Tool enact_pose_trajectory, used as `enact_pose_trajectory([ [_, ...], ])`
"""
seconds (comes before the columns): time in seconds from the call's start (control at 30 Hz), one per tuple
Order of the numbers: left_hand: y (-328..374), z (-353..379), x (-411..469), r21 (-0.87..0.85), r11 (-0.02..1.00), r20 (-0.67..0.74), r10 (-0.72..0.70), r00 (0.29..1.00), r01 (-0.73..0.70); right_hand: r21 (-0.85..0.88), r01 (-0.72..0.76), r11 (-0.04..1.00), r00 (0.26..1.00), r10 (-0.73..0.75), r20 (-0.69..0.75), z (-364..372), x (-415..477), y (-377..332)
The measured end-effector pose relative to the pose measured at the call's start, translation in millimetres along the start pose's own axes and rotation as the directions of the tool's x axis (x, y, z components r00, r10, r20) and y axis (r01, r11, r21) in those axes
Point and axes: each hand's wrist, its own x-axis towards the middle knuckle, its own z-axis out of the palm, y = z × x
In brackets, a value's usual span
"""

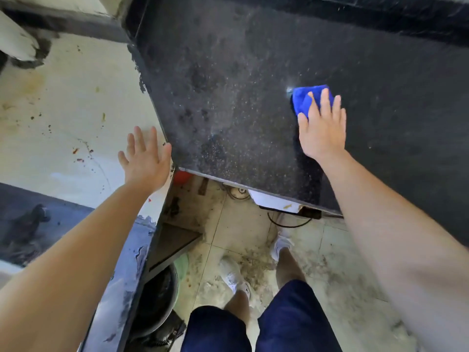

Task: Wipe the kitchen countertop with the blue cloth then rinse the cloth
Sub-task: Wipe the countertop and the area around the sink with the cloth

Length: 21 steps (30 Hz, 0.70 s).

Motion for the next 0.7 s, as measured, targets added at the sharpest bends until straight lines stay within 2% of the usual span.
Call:
enact_pose_trajectory([
  [0.07, 6, 1, 11, 0.004, 1.000, -0.026, 0.005, 1.000, -0.005, 0.003, -0.063, 0.998, 0.997, 0.063, -0.036, 2, 0, -14],
  [0.1, 8, 0, 17, 0.012, 1.000, -0.038, 0.006, 0.999, -0.006, -0.007, -0.029, 1.000, 0.997, 0.028, -0.071, 6, -7, -30],
  [0.17, 14, -3, 33, 0.024, 1.000, -0.057, -0.014, 0.998, 0.015, -0.044, 0.194, 0.980, 0.977, -0.197, -0.080, 15, -32, -70],
  [0.2, 17, -6, 43, 0.018, 0.999, -0.065, -0.046, 0.997, 0.047, -0.061, 0.362, 0.930, 0.930, -0.364, -0.037, 21, -47, -88],
  [0.23, 20, -9, 54, 0.002, 0.996, -0.069, -0.090, 0.994, 0.091, -0.066, 0.533, 0.843, 0.846, -0.533, 0.023, 25, -60, -105],
  [0.3, 26, -15, 76, -0.024, 0.987, -0.072, -0.162, 0.984, 0.160, -0.025, 0.796, 0.604, 0.602, -0.788, 0.130, 26, -72, -124],
  [0.37, 35, -21, 97, -0.014, 0.988, -0.081, -0.154, 0.985, 0.153, 0.021, 0.922, 0.387, 0.378, -0.910, 0.170, 24, -51, -122],
  [0.4, 41, -23, 107, -0.002, 0.991, -0.090, -0.131, 0.987, 0.131, 0.018, 0.946, 0.324, 0.316, -0.932, 0.177, 22, -30, -114],
  [0.43, 50, -25, 117, 0.007, 0.994, -0.099, -0.105, 0.990, 0.106, -0.001, 0.953, 0.304, 0.299, -0.939, 0.169, 19, -5, -105],
  [0.47, 59, -25, 126, 0.007, 0.996, -0.102, -0.082, 0.991, 0.084, -0.031, 0.942, 0.335, 0.336, -0.931, 0.143, 15, 27, -94],
  [0.6, 84, -17, 146, -0.015, 0.996, -0.103, -0.087, 0.991, 0.086, -0.150, 0.753, 0.640, 0.650, -0.760, 0.019, -11, 184, -52],
  [0.7, 87, -12, 148, 0.016, 0.994, -0.120, -0.104, 0.987, 0.106, -0.189, 0.609, 0.770, 0.787, -0.617, 0.019, -28, 275, -50],
])
